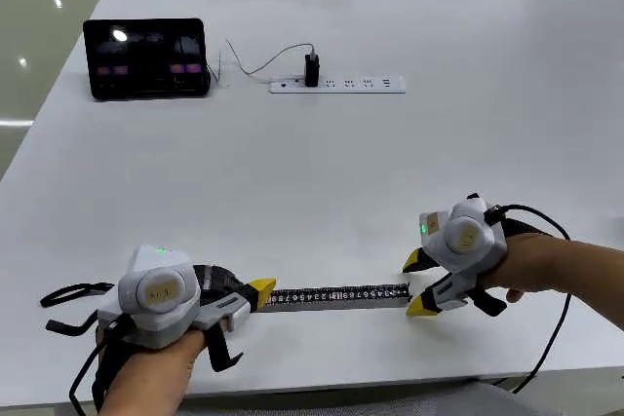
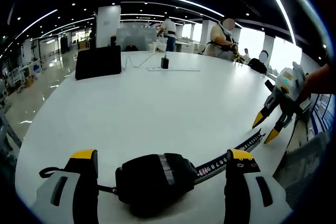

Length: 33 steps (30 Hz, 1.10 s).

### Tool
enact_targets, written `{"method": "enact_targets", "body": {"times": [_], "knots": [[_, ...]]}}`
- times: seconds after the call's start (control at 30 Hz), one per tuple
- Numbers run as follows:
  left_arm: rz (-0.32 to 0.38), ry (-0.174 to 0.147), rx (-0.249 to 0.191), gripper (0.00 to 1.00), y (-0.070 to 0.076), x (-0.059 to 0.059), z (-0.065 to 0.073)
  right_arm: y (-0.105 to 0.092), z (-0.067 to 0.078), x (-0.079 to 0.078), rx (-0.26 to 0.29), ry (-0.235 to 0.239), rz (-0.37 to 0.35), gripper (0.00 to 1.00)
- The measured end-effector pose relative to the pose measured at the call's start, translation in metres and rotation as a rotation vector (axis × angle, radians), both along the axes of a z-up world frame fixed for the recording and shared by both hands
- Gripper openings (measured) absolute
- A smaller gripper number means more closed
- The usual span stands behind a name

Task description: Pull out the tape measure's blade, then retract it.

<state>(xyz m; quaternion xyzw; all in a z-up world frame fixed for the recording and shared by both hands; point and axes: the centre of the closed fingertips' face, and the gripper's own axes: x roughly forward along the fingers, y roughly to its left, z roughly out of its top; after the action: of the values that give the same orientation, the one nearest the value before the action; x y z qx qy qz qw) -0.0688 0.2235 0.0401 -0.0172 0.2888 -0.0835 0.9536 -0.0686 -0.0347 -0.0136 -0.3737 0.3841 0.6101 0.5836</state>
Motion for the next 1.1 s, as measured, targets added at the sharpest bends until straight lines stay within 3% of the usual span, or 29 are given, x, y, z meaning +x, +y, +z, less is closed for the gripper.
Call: {"method": "enact_targets", "body": {"times": [0.4,0.7,0.77,0.83,0.97,1.1], "knots": [[-0.004,-0.001,0.008,0.98,0.001,0.0,-0.003,0.004,-0.003,-0.004,-0.002,0.0,0.047,0.13],[-0.026,-0.001,0.009,0.91,-0.007,0.001,-0.008,0.005,-0.003,-0.003,-0.018,-0.021,0.058,0.12],[-0.026,0.022,-0.017,0.88,-0.009,-0.001,-0.014,0.005,-0.003,-0.002,-0.024,-0.017,0.059,0.11],[-0.025,0.031,-0.011,0.84,-0.008,-0.001,-0.015,0.004,-0.004,-0.001,-0.024,0.022,-0.007,0.11],[-0.008,0.035,-0.008,0.8,-0.005,-0.002,-0.014,0.005,-0.004,-0.001,-0.049,0.009,0.014,0.1],[0.024,0.065,-0.014,0.75,0.002,-0.005,-0.018,0.005,-0.004,-0.001,-0.072,0.005,0.011,0.1]]}}
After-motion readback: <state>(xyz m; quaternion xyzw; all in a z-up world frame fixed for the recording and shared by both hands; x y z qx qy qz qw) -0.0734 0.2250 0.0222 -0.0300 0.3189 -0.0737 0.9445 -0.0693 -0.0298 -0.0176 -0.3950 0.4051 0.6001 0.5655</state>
